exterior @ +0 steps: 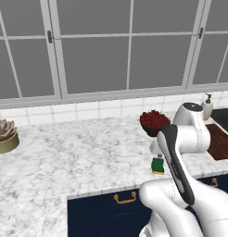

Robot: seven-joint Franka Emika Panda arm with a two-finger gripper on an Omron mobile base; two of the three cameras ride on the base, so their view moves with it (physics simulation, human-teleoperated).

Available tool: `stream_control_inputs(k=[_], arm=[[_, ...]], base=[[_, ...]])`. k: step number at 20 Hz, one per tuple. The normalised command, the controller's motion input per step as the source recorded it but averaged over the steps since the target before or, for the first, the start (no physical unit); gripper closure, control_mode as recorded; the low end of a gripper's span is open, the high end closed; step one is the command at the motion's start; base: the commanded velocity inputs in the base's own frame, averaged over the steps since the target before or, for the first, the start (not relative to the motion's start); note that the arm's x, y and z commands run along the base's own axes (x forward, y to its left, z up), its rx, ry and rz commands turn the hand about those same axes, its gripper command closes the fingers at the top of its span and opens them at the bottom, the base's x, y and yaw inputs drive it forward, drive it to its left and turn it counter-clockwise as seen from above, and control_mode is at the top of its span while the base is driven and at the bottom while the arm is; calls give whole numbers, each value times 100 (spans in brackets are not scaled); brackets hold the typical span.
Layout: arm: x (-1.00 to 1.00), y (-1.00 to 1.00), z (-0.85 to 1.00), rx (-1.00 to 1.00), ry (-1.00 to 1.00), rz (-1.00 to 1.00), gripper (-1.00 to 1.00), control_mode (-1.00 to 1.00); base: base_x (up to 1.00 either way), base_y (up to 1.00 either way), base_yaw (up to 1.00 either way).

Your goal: Pick up the sponge from the counter and clean the cutting board by briefly scrubbing or pressing down on the cutting board. Once finished, release the sponge.

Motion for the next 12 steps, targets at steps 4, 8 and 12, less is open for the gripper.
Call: stream_control_inputs(k=[4, 8, 12], arm=[[0, 0, -46, 0, 0, -12, -100, -100], [0, -2, -37, 0, 0, -11, -100, -100], [31, -16, -18, 0, 0, -5, -100, -100]], base=[[0, 0, 0], [0, 0, 0], [0, 0, 0]])
